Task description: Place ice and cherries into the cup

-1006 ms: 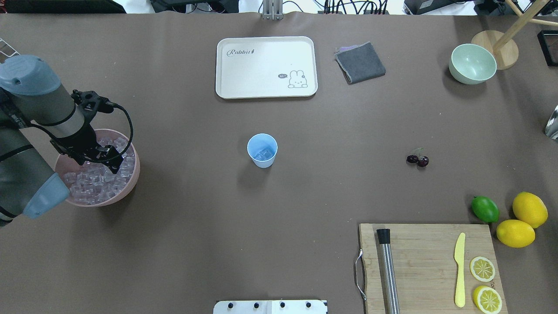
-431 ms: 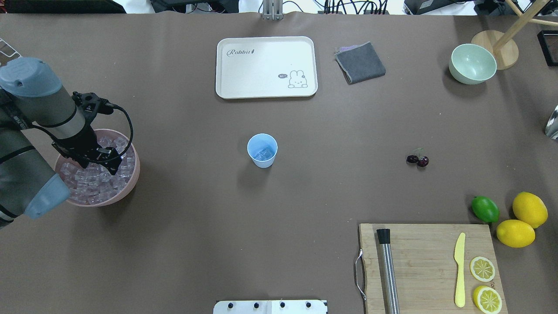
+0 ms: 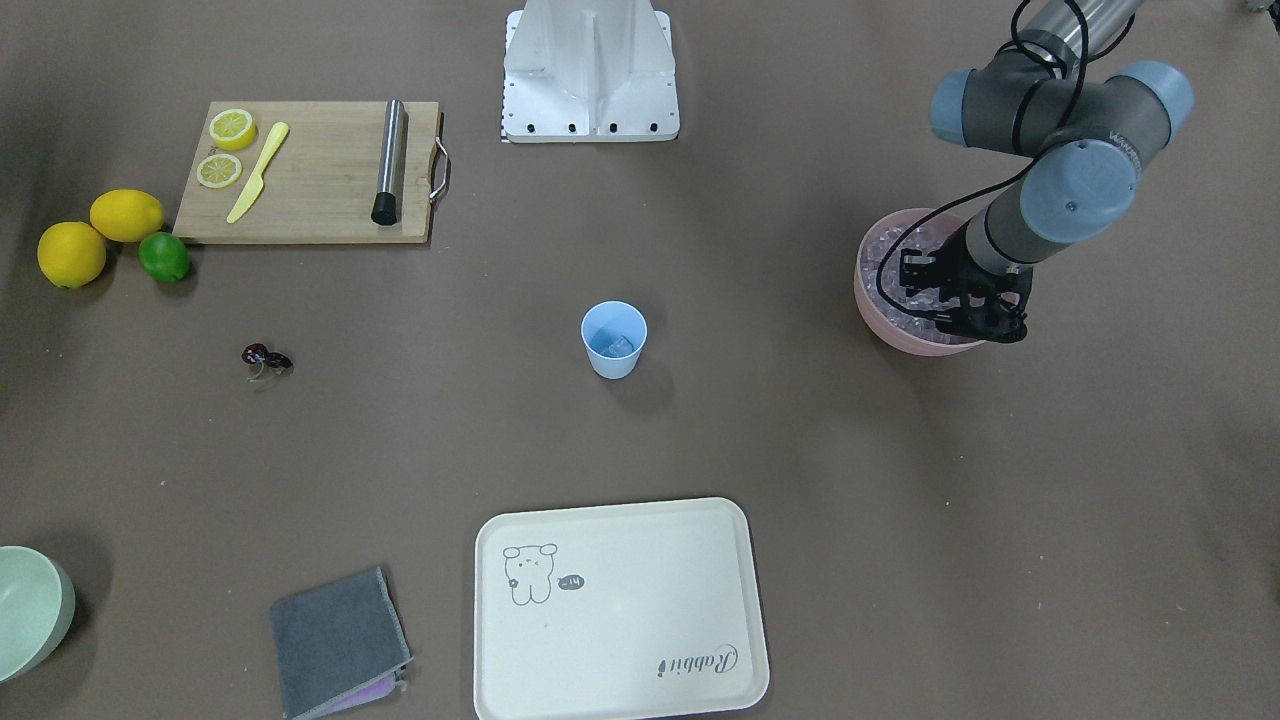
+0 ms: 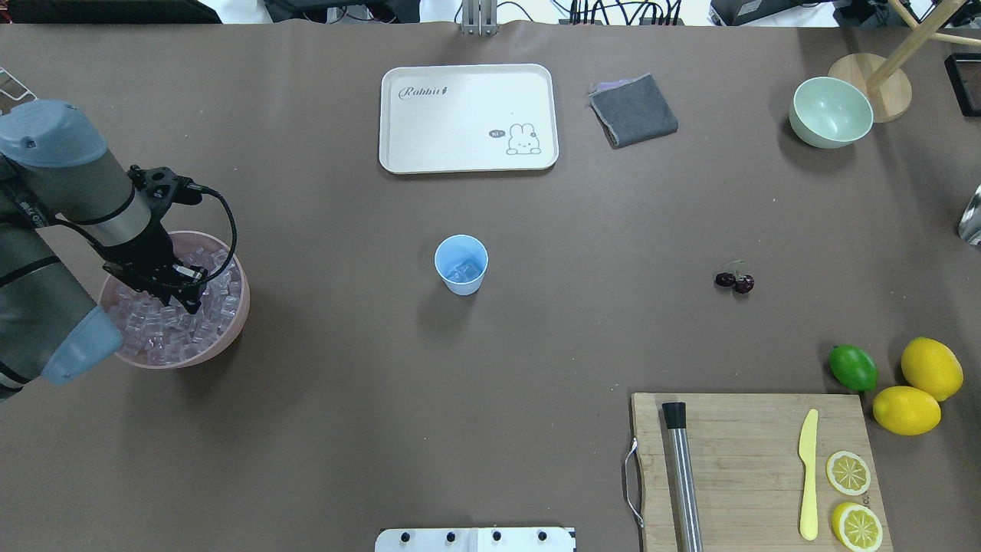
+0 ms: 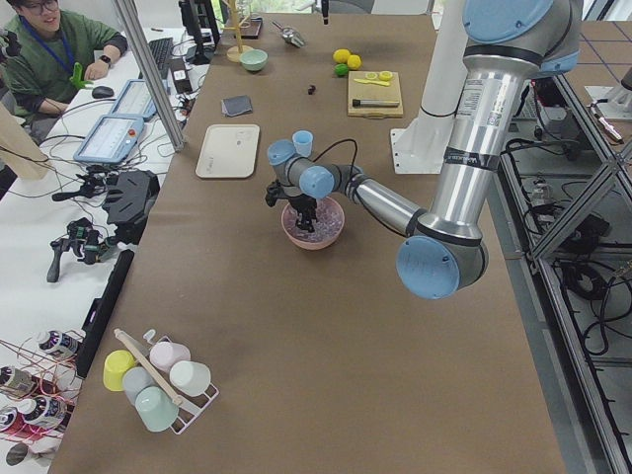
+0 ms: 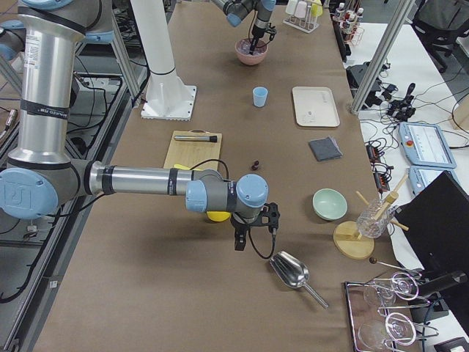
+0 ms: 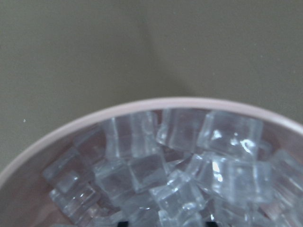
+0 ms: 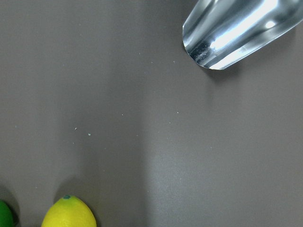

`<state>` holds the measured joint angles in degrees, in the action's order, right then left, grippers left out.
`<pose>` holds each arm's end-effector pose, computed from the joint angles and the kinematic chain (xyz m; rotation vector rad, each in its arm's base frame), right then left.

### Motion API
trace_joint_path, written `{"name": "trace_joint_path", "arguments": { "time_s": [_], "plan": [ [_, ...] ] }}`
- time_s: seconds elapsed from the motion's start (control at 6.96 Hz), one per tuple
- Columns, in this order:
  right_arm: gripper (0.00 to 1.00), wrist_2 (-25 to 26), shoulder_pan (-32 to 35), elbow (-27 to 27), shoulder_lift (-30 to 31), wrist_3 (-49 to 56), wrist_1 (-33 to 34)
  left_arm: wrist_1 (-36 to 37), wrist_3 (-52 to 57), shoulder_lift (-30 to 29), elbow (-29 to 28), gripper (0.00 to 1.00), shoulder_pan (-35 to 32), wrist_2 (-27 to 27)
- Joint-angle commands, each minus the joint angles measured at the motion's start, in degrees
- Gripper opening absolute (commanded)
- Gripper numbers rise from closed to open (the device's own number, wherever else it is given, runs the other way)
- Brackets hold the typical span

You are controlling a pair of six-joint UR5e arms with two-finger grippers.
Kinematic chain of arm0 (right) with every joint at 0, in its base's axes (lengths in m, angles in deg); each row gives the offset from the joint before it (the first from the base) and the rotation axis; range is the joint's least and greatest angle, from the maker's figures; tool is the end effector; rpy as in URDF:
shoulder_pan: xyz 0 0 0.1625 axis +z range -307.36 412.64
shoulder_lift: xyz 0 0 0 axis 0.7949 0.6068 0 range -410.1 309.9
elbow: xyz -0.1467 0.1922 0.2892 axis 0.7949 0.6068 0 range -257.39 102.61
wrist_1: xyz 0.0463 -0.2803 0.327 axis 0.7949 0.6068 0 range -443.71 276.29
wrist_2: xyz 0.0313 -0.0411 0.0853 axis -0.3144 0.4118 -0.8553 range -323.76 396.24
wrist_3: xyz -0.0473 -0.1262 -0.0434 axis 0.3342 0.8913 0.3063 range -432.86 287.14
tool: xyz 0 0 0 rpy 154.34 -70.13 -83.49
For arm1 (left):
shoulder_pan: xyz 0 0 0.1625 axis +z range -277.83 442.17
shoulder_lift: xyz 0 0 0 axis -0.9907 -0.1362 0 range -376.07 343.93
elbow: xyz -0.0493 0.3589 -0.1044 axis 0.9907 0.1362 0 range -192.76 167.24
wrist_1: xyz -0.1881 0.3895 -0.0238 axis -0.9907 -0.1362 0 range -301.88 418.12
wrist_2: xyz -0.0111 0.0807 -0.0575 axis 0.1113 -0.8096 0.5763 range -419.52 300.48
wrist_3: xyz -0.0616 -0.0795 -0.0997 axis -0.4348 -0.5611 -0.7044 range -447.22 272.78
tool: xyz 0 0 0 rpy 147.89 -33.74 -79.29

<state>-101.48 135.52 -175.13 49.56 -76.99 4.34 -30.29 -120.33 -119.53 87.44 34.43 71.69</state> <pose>-0.0273 -0.4485 0.6431 -0.0812 -0.8291 -0.0493 0.3723 -0.4692 0.4251 -0.1432 0.7895 0.2895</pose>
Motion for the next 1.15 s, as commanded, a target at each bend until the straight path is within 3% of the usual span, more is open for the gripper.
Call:
{"name": "trace_joint_path", "arguments": {
  "time_s": [0.0, 0.43, 1.01],
  "plan": [
    [1.00, 0.00, 0.00, 0.00, 0.00, 0.00, 0.02, 0.25, 0.07, 0.10, 0.60, 0.13, -0.24, 0.18],
    [1.00, 0.00, -0.09, 0.00, 0.00, 0.00, 0.02, 4.88, 0.15, 0.01, 4.28, 0.04, -0.94, 0.27],
    [1.00, 0.00, -0.18, 0.00, 0.00, 0.00, 0.02, 10.95, -0.02, -2.17, 7.72, 0.01, -4.63, 6.58]
  ]
}}
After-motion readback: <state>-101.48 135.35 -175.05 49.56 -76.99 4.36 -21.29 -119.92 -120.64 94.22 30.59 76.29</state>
